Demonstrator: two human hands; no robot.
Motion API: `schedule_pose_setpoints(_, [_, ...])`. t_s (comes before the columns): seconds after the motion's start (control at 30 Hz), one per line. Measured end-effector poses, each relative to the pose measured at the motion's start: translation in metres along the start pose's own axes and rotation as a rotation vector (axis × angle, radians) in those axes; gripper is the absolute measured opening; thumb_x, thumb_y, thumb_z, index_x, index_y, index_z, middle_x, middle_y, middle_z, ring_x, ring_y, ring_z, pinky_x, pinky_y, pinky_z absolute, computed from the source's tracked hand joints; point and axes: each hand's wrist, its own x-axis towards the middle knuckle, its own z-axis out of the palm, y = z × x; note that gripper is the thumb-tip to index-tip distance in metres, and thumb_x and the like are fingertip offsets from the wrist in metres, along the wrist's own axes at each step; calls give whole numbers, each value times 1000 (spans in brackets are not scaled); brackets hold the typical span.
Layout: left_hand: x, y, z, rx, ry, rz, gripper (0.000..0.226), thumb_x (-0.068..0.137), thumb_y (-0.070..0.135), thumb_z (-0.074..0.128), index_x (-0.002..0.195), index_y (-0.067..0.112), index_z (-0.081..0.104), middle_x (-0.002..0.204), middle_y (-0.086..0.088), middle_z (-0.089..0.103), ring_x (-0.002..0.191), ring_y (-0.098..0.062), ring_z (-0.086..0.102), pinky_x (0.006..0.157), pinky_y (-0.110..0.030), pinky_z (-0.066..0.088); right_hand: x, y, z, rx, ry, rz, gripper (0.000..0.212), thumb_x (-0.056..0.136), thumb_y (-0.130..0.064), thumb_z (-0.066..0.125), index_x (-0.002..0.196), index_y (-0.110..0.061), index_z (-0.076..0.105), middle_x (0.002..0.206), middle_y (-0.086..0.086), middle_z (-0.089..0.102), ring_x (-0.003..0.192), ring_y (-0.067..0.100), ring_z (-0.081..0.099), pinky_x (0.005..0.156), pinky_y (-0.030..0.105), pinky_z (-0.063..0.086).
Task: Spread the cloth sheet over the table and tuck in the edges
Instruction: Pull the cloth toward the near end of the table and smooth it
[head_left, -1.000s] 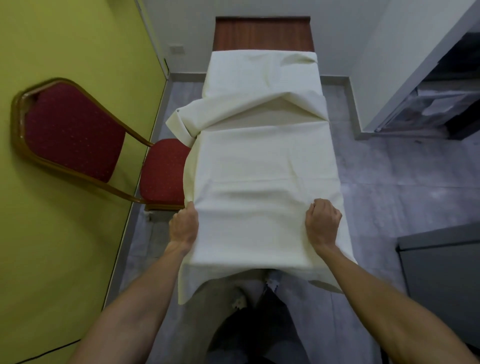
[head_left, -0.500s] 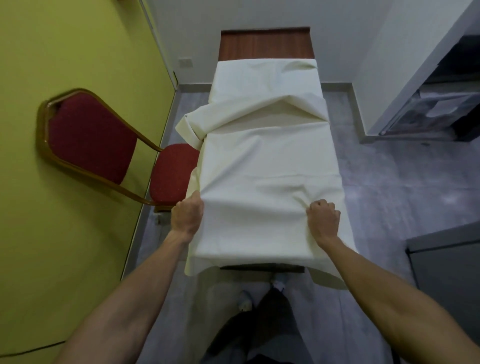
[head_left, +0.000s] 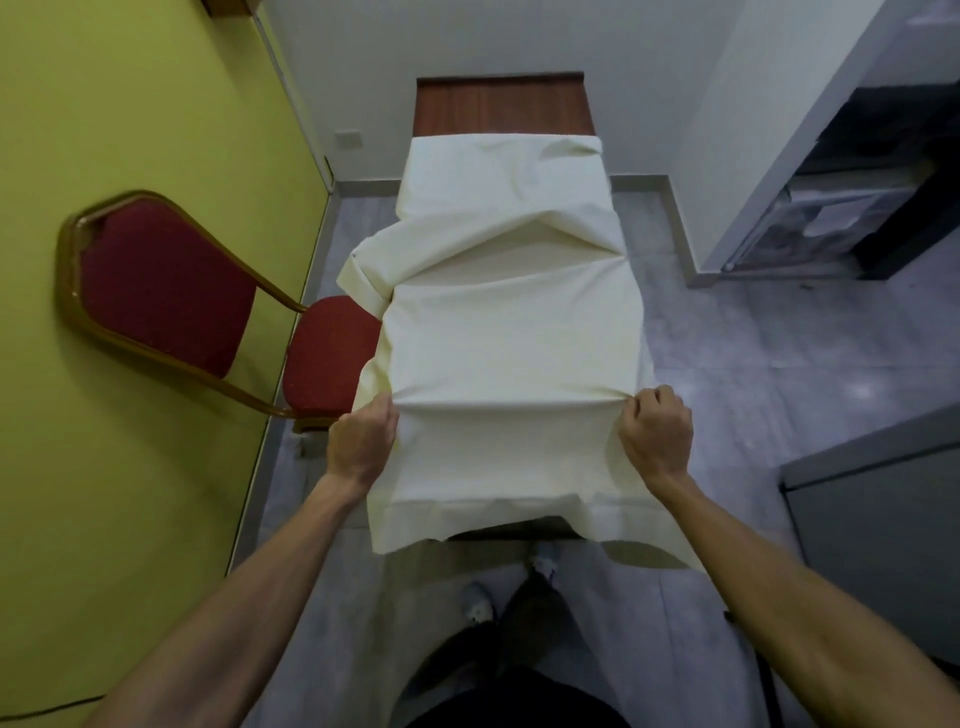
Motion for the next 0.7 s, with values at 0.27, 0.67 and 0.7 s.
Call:
schedule_pose_setpoints(0.27, [-55, -3, 0, -99, 97, -48, 34, 99, 23, 42, 97, 4, 70, 62, -7, 66, 45, -22, 58, 41, -29, 42, -54, 9, -28, 50, 210, -44, 15, 87, -8, 55, 72, -5, 53, 72, 13, 49, 67, 28, 43, 66, 34, 25])
schedule_pose_setpoints(0.67, [-81, -21, 29, 13, -260, -30, 15, 86, 25, 68, 90, 10, 69, 77, -7, 72, 61, -26, 67, 51, -34, 53, -88, 39, -4, -24, -144, -179, 40, 86, -48, 54, 66, -14, 48, 66, 0, 46, 65, 22, 43, 60, 35, 31])
schedule_pose_setpoints(0.7, [-71, -17, 31, -8, -245, -8, 18, 84, 22, 71, 96, 8, 70, 83, -9, 73, 68, -28, 68, 57, -36, 55, -81, 37, -3, -21, -134, -166, 39, 88, -49, 56, 71, -14, 53, 70, 1, 51, 68, 23, 46, 61, 36, 34])
